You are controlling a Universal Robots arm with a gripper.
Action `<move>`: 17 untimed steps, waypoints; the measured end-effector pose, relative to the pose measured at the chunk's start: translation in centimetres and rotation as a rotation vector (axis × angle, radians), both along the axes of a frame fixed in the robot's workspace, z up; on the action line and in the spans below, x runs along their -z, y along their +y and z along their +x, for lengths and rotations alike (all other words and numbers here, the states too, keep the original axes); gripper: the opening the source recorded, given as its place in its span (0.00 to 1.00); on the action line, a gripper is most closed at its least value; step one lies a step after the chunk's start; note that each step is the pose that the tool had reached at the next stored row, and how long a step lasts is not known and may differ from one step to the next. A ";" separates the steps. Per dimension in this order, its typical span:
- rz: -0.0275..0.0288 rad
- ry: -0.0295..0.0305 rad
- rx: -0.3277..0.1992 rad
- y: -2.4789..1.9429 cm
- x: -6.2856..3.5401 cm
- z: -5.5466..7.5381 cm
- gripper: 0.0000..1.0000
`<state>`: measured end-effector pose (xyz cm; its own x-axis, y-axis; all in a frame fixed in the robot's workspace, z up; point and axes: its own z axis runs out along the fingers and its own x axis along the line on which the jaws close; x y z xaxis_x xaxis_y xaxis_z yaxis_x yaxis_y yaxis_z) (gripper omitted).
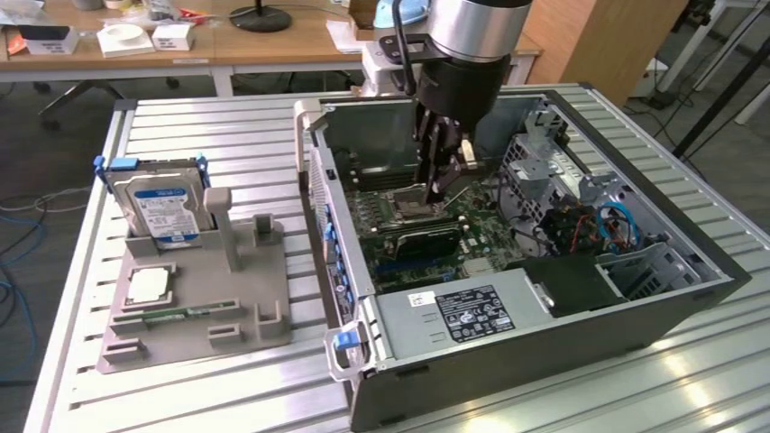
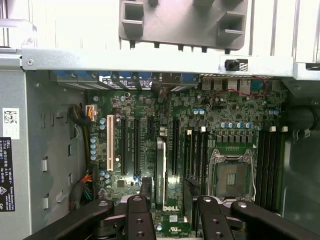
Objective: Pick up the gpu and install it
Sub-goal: 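Insert the gpu into the slot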
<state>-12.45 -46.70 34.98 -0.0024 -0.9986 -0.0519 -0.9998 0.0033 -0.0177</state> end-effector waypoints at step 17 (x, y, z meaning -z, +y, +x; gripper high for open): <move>0.0000 0.0000 0.000 0.00 0.00 0.5 0.40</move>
<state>-11.98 -46.70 34.98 -0.0023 -0.9986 -0.0519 -0.9998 0.0032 -0.0177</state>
